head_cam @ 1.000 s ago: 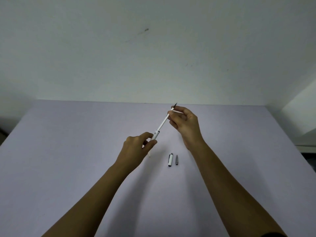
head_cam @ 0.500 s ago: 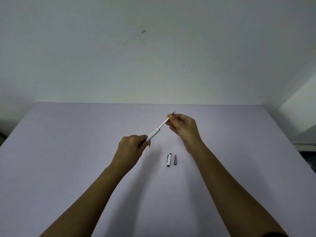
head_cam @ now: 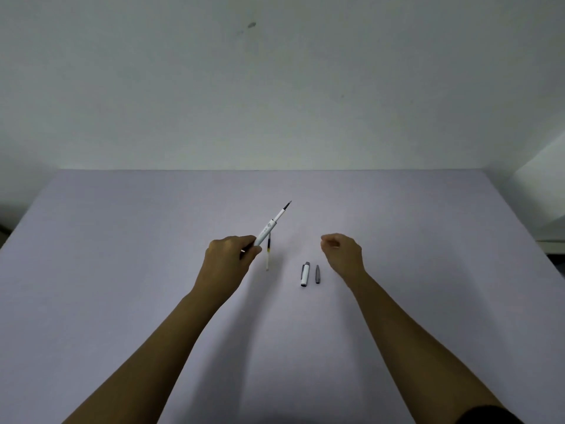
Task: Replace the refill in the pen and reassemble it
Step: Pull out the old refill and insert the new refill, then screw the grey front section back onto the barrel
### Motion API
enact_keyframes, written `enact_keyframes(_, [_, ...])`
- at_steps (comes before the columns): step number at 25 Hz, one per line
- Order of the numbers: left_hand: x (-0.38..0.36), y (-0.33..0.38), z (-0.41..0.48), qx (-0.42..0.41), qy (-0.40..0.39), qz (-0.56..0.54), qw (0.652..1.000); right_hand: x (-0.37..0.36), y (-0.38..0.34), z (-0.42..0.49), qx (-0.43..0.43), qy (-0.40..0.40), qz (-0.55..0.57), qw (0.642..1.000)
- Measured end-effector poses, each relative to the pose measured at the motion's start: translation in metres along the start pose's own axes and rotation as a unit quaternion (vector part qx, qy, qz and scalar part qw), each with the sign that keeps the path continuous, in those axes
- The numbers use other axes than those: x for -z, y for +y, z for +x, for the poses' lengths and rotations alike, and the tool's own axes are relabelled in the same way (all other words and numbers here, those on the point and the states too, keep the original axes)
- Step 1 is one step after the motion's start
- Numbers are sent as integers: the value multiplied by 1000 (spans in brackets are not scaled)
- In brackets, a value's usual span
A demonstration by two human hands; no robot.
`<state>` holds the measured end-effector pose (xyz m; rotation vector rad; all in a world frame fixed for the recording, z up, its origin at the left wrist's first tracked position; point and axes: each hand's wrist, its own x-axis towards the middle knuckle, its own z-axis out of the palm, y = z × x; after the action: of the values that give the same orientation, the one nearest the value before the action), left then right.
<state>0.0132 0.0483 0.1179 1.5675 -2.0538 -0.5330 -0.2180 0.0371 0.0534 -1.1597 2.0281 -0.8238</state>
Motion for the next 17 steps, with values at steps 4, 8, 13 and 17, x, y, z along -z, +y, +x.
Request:
enact_keyframes(4, [-7, -8, 1, 17, -21, -8, 1000, -22, 46, 9, -40, -30, -105, 993])
enact_keyframes(8, [-12, -15, 5, 31, -44, -6, 999, -39, 59, 12, -83, -52, -127, 987])
enact_keyframes(13, [-14, -19, 7, 37, -49, -11, 998, -32, 56, 8, -89, -58, -147, 983])
enact_keyframes(17, [-12, -27, 1, 3, -55, 7, 998, -3, 8, -8, -139, -36, 263, 954])
